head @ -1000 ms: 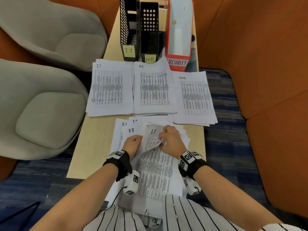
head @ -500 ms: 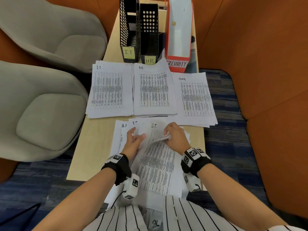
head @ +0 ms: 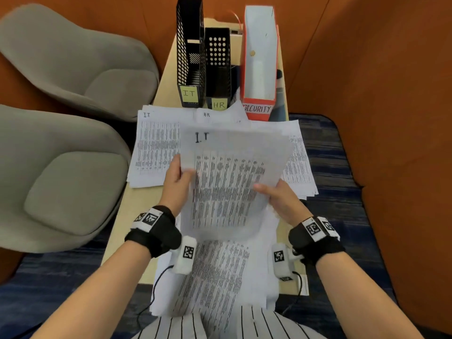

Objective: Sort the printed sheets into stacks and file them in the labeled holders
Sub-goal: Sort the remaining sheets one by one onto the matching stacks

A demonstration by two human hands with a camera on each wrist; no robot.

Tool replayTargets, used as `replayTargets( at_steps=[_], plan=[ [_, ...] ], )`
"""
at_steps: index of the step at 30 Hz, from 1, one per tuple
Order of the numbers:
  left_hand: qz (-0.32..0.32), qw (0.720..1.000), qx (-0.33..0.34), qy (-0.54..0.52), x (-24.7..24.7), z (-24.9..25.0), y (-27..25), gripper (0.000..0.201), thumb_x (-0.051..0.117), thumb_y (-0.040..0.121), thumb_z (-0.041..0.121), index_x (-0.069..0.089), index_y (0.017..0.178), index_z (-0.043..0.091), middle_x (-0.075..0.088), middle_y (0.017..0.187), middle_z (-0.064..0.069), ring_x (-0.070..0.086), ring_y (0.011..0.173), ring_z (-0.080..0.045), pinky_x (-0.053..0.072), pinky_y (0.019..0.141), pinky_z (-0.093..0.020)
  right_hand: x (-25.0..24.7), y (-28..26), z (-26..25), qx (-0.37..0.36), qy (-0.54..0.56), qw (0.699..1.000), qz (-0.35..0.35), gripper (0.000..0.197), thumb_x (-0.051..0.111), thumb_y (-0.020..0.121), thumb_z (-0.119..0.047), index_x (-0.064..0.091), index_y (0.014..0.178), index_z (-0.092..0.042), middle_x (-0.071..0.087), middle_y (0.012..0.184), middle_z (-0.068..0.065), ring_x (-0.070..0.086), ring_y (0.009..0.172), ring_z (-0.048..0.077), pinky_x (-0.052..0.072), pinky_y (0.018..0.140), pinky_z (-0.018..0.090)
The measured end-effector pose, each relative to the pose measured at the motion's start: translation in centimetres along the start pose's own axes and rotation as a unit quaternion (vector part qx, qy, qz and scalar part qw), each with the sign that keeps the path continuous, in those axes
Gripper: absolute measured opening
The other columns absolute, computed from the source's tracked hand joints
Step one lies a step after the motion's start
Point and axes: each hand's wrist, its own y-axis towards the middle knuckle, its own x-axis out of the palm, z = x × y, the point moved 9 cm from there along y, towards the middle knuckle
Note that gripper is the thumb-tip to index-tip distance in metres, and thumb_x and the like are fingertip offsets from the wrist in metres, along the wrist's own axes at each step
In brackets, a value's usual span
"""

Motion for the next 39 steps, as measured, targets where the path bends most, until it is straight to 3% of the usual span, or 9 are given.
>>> replayTargets(
  at_steps=[7, 10, 16, 19, 23, 29, 32, 36, 39],
  plan=[
    [0.139, 0.979, 0.139, -0.044, -0.6, 5.5, -1.4, 0.038, 0.034, 0.08, -0.008, 0.049, 0.112, 0.007, 0.048, 0.082, 0.008, 0.052, 0.063, 0.014, 0.041, 0.056, -0.007, 3.5, -1.2, -8.1, -0.16, -0.071, 0.984, 0.03, 0.037, 0.081, 0.075, -0.022, 0.065, 0.105, -0.037, 0.071, 0.111, 0.004, 0.067, 0.106, 0.017, 0.055, 0.089, 0.036],
    [0.139, 0.987, 0.074, -0.013, -1.7, 1.0, -1.5, 0.034, 0.04, 0.088, -0.007, 0.043, 0.12, 0.005, 0.053, 0.091, 0.005, 0.056, 0.075, 0.014, 0.045, 0.067, -0.003, 3.9, -0.6, -3.9, -0.102, -0.092, 0.99, -0.013, 0.051, 0.082, 0.072, -0.026, 0.058, 0.116, -0.035, 0.067, 0.119, 0.001, 0.063, 0.112, 0.014, 0.054, 0.093, 0.034],
    [0.073, 0.976, -0.198, 0.055, -0.4, -10.9, -0.7, 0.029, 0.042, 0.091, 0.004, 0.051, 0.118, 0.002, 0.059, 0.105, -0.01, 0.056, 0.103, -0.029, 0.046, 0.094, -0.04, 3.7, 1.9, 3.3, 0.002, -0.081, 0.996, 0.048, 0.03, 0.08, 0.077, -0.027, 0.062, 0.1, -0.032, 0.071, 0.1, -0.009, 0.067, 0.093, 0.003, 0.051, 0.085, 0.024],
    [0.129, 0.973, -0.192, 0.024, -0.7, -10.8, -0.1, 0.03, 0.044, 0.089, 0.006, 0.052, 0.118, 0.004, 0.06, 0.106, -0.009, 0.055, 0.1, -0.025, 0.046, 0.092, -0.036, 2.7, 2.9, 3.0, -0.003, -0.063, 0.988, 0.144, 0.028, 0.083, 0.073, -0.036, 0.064, 0.085, -0.02, 0.067, 0.078, -0.011, 0.065, 0.079, 0.008, 0.051, 0.079, 0.028],
    [0.152, 0.983, -0.105, -0.001, -2.5, -8.2, 2.0, 0.014, 0.049, 0.09, 0.005, 0.049, 0.103, 0.009, 0.054, 0.082, 0.002, 0.051, 0.073, -0.012, 0.044, 0.066, -0.018, 2.9, 4.4, -0.9, -0.067, -0.023, 0.982, 0.175, 0.051, 0.079, 0.076, -0.039, 0.066, 0.116, -0.011, 0.072, 0.107, 0.002, 0.068, 0.099, 0.012, 0.054, 0.088, 0.025],
    [0.057, 0.968, -0.183, 0.162, -5.9, -12.5, 4.1, 0.024, 0.038, 0.088, 0.001, 0.047, 0.11, 0.003, 0.055, 0.107, -0.01, 0.052, 0.096, -0.023, 0.043, 0.082, -0.032, 5.1, 8.0, -1.5, -0.026, -0.119, 0.985, 0.12, 0.045, 0.059, 0.094, -0.037, 0.053, 0.13, -0.01, 0.062, 0.124, 0.002, 0.061, 0.113, 0.018, 0.049, 0.09, 0.027],
    [0.162, 0.94, -0.245, 0.174, -11.1, -14.0, 5.6, 0.042, 0.035, 0.09, -0.001, 0.038, 0.133, 0.0, 0.048, 0.133, -0.02, 0.048, 0.121, -0.034, 0.039, 0.098, -0.034, 6.8, 8.9, 4.1, 0.085, -0.366, 0.927, -0.001, 0.052, 0.06, 0.092, -0.042, 0.047, 0.133, -0.012, 0.055, 0.133, 0.01, 0.057, 0.116, 0.026, 0.048, 0.093, 0.034],
    [0.132, 0.909, -0.298, 0.26, -13.5, -13.5, 9.1, 0.034, 0.033, 0.099, 0.011, 0.049, 0.128, 0.005, 0.054, 0.131, -0.014, 0.051, 0.123, -0.028, 0.043, 0.089, -0.025, 9.2, 8.2, 11.5, 0.167, -0.638, 0.732, -0.173, 0.069, 0.071, 0.082, -0.045, 0.047, 0.133, -0.005, 0.048, 0.136, 0.012, 0.049, 0.123, 0.031, 0.042, 0.103, 0.039],
    [0.114, 0.891, -0.324, 0.297, -15.3, -13.7, 12.1, 0.035, 0.036, 0.099, 0.009, 0.05, 0.128, -0.003, 0.055, 0.131, -0.019, 0.053, 0.122, -0.032, 0.046, 0.072, -0.025, 10.3, 8.5, 13.0, 0.168, -0.676, 0.691, -0.19, 0.072, 0.079, 0.071, -0.048, 0.054, 0.124, -0.006, 0.051, 0.126, 0.011, 0.055, 0.112, 0.033, 0.05, 0.095, 0.044]
  ],
)
